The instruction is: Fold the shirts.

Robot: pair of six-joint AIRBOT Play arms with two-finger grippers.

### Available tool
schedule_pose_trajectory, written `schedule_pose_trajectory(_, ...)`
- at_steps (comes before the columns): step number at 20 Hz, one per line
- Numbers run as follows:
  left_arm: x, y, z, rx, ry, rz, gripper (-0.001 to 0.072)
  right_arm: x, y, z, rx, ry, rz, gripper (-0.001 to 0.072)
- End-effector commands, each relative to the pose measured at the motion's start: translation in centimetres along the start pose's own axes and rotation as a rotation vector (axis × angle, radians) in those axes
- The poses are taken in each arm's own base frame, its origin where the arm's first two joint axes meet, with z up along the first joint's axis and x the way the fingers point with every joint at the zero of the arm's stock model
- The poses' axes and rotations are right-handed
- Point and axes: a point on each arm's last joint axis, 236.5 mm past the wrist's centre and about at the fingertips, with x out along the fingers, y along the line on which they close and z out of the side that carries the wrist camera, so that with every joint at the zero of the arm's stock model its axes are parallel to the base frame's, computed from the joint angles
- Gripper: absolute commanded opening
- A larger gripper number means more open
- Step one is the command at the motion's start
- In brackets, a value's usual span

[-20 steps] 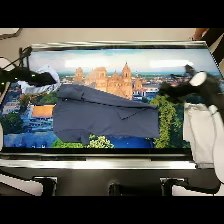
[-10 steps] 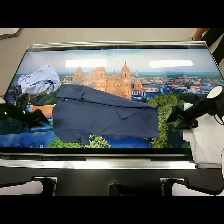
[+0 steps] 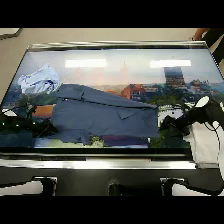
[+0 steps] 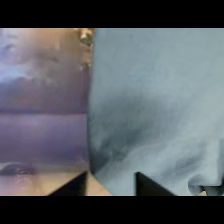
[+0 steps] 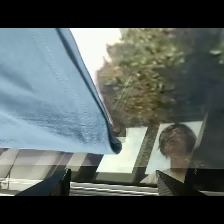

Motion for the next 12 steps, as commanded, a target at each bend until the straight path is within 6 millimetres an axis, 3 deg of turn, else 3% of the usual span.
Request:
schedule_pose_trajectory(1, 1.0, 0.0, 0.8, -0.015, -0.025, 0.009, 0.0291, 1.8, -0.3, -0.6, 0.021, 0.012, 0.015, 0.0655)
schedule_pose_trajectory(2, 1.0, -0.1, 1.1, -0.018, -0.038, 0.011, 0.0166, 2.2, 0.0, -0.6, 0.029, 0.008, 0.03, 0.0655)
schedule_pose_trajectory(4, 1.1, -0.2, 1.2, -0.013, -0.039, 0.012, 0.0026, 3.1, 0.7, -0.3, 0.024, -0.014, 0.042, 0.0655)
schedule_pose_trajectory(6, 1.1, -0.3, 1.1, -0.011, -0.037, 0.011, 0.0027, 4.3, 1.9, 0.2, 0.005, -0.03, 0.034, 0.0653)
schedule_pose_trajectory(7, 1.0, -0.3, 1.0, -0.01, -0.035, 0.01, 0.0027, 5.0, 2.4, 0.5, 0.02, -0.04, 0.027, 0.0603)
schedule_pose_trajectory(8, 0.9, -0.5, 1.0, -0.007, -0.034, 0.009, 0.0028, 5.4, 2.9, 0.9, 0.047, -0.051, 0.025, 0.0502)
schedule_pose_trajectory(10, 0.1, -1.1, 1.2, 0.026, -0.034, 0.003, 0.0027, 5.7, 3.7, 1.6, 0.052, -0.079, 0.033, 0.0094)
schedule_pose_trajectory(12, -2.2, -2.5, 2.4, 0.084, -0.054, -0.004, 0.0024, 4.0, 4.6, 2.3, 0.008, -0.103, 0.039, 0.005)
